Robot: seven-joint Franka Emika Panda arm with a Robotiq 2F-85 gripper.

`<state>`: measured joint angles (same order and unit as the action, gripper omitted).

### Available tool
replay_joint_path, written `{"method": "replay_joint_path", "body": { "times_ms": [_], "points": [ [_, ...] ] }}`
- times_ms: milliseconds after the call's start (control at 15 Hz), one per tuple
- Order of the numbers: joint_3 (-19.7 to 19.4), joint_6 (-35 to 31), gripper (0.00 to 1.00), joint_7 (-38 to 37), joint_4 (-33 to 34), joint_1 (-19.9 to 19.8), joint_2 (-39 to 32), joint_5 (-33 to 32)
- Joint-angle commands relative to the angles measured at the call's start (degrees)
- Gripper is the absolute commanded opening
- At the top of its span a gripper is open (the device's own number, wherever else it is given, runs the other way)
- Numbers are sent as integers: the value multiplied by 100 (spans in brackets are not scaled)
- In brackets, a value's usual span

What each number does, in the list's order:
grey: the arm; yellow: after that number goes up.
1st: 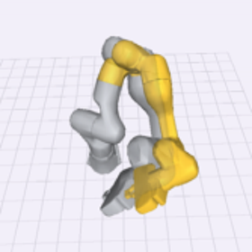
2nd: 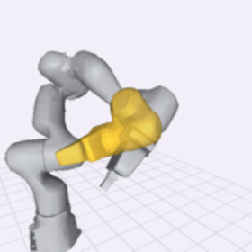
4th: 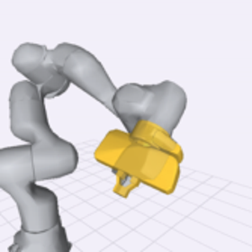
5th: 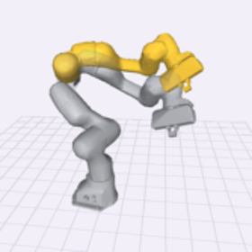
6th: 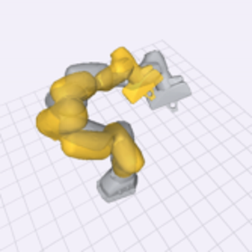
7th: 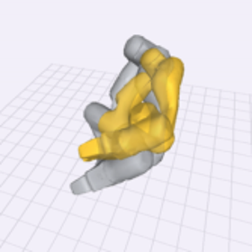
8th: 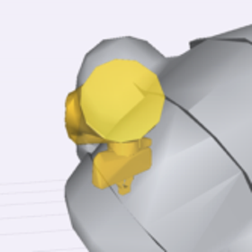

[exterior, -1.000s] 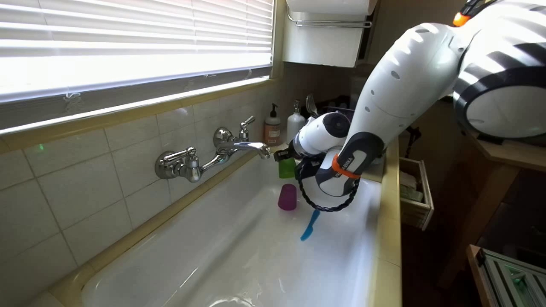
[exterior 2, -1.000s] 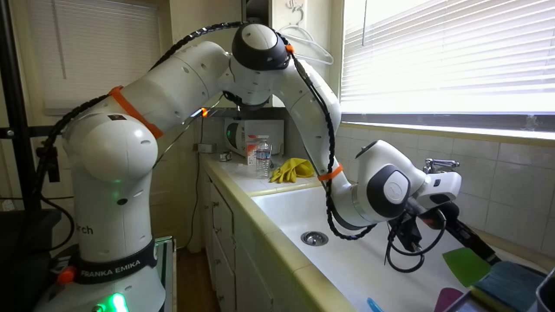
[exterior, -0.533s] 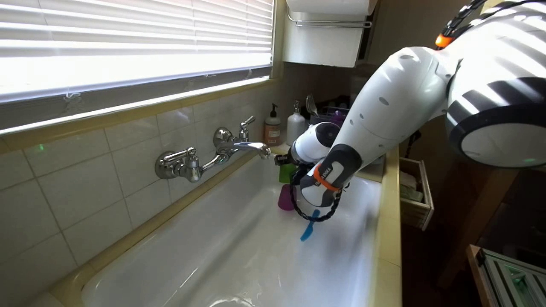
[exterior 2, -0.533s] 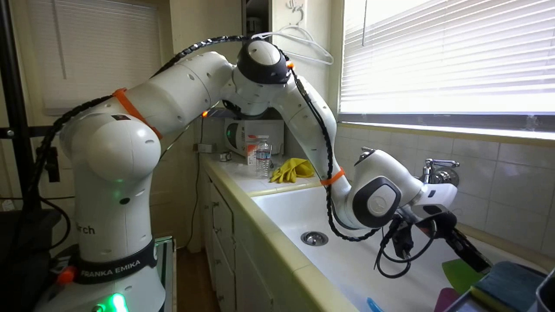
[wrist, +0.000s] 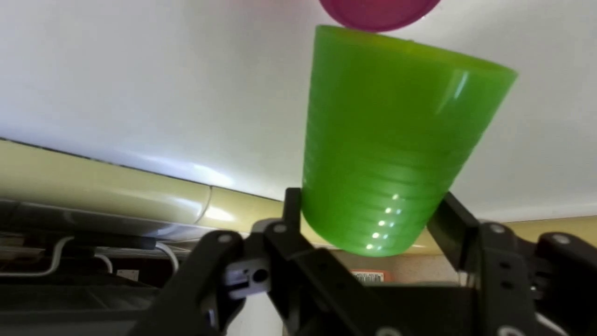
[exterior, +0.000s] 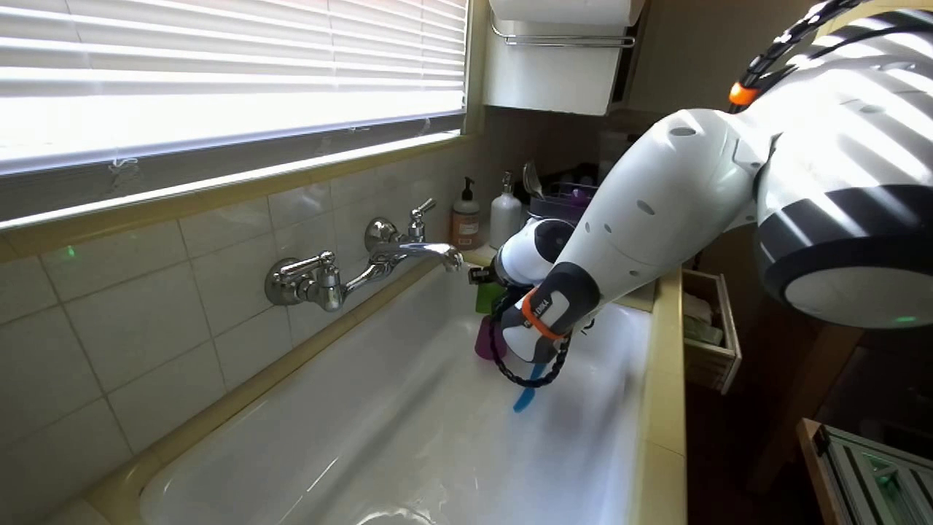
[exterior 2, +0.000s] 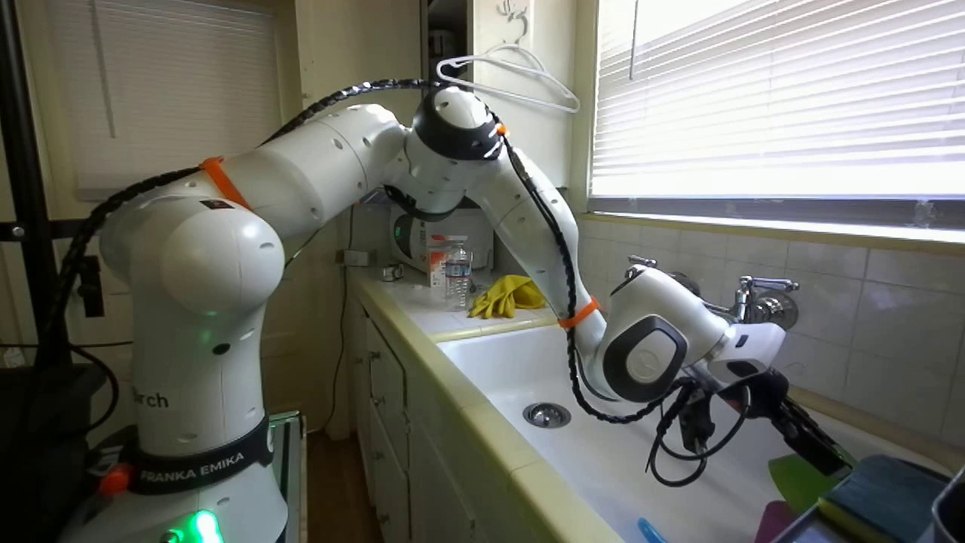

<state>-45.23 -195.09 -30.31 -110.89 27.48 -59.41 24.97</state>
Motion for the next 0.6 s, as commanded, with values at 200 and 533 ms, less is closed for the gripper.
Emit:
{"method": "replay_joint_path", "body": {
  "times_ms": [200,533],
  "points": [
    [-393,-37,44,-187,23,448,-561,470],
    [-553,-41,44,-181,-2,655,-832,665]
  ]
}}
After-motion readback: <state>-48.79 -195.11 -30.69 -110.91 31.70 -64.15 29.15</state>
